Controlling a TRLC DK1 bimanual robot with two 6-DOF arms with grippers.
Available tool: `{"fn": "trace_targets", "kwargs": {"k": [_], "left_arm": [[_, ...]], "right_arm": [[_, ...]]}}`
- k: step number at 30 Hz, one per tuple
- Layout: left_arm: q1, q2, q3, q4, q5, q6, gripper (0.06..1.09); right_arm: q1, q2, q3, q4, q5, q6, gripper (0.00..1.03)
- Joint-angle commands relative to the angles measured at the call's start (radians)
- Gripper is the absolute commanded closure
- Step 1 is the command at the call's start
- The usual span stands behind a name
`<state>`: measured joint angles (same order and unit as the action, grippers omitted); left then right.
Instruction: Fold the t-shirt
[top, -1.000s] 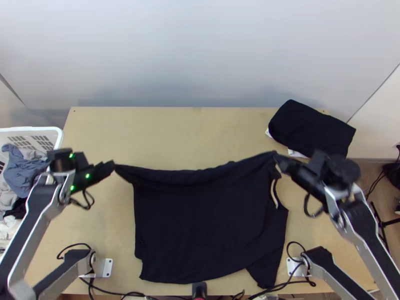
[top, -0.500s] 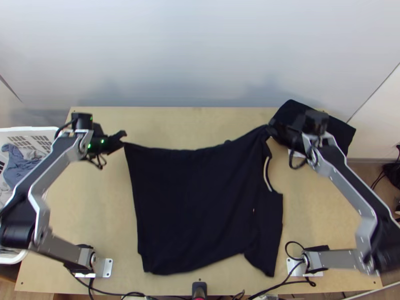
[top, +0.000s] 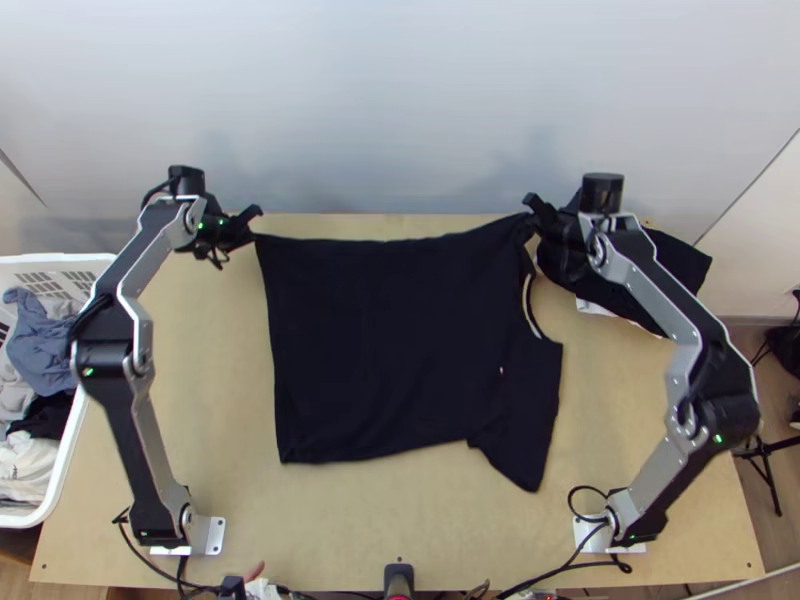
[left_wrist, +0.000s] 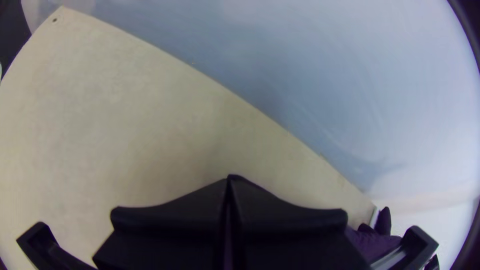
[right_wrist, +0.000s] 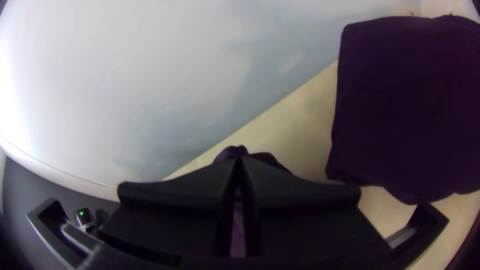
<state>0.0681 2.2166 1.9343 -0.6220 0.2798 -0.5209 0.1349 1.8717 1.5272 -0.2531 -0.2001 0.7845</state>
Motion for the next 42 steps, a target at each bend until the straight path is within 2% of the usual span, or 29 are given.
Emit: {"fn": "trace_targets", "kwargs": {"k": [1, 3, 4, 5, 6, 7, 10, 11, 16, 19, 21, 23, 27, 32, 34, 36, 39, 42], "left_arm": [[0.004, 0.213, 0.325, -0.093, -0.024, -0.013, 1.05], [0.006, 0.215, 0.327, -0.077, -0.042, -0.014, 1.04], [0.007, 0.215, 0.327, -0.073, -0.07, -0.016, 0.9], [0.007, 0.213, 0.327, -0.079, -0.074, -0.016, 0.56], [0.009, 0.21, 0.327, -0.096, -0.077, -0.014, 0.19], [0.012, 0.207, 0.327, -0.11, -0.077, -0.016, 0.1], [0.025, 0.175, 0.318, -0.134, -0.09, -0.014, 0.1], [0.029, 0.164, 0.315, -0.15, -0.088, -0.014, 0.1], [0.029, 0.06, 0.285, -0.3, -0.088, 0.038, 0.1], [0.004, -0.023, 0.229, -0.409, -0.087, 0.13, 0.11], [-0.008, -0.061, 0.212, -0.502, -0.079, 0.15, 0.11], [-0.008, -0.094, 0.18, -0.532, -0.08, 0.148, 0.1], [0.047, -0.113, 0.115, -0.453, -0.083, 0.139, 0.1], [0.095, -0.058, 0.117, -0.403, -0.071, 0.136, 0.1], [0.096, -0.052, 0.117, -0.444, -0.048, 0.131, 0.1], [0.082, -0.063, 0.107, -0.535, 0.027, 0.182, 0.1], [0.047, -0.127, 0.029, -0.604, 0.025, 0.236, 0.1], [0.021, -0.235, -0.1, -0.608, 0.025, 0.283, 0.1]], "right_arm": [[0.005, 0.145, 0.218, -0.08, 0.034, 0.001, 1.0], [0.005, 0.161, 0.255, -0.087, 0.036, 0.001, 0.97], [0.005, 0.162, 0.26, -0.091, 0.036, 0.004, 0.78], [0.005, 0.162, 0.266, -0.104, 0.036, 0.005, 0.54], [0.006, 0.164, 0.281, -0.132, 0.037, 0.002, 0.36], [0.006, 0.165, 0.294, -0.149, 0.037, -0.004, 0.26], [0.008, 0.142, 0.297, -0.179, 0.057, -0.021, 0.05], [0.008, 0.129, 0.292, -0.206, 0.062, -0.016, 0.04], [0.009, -0.017, 0.237, -0.318, 0.122, -0.014, 0.04], [-0.008, -0.131, 0.152, -0.449, 0.111, 0.056, 0.07], [-0.014, -0.207, 0.073, -0.549, 0.076, 0.068, 0.08], [-0.024, -0.298, -0.042, -0.591, 0.074, 0.056, 0.08], [-0.058, -0.487, -0.277, -0.591, 0.048, 0.002, 0.08], [-0.072, -0.668, -0.424, -0.603, 0.018, -0.021, 0.08], [-0.072, -0.71, -0.452, -0.632, 0.01, -0.041, 0.08], [-0.086, -0.726, -0.478, -0.687, -0.013, -0.054, 0.08], [-0.146, -0.721, -0.539, -0.781, -0.076, -0.105, 0.08], [-0.176, -0.733, -0.598, -0.815, -0.076, -0.176, 0.08]]}}
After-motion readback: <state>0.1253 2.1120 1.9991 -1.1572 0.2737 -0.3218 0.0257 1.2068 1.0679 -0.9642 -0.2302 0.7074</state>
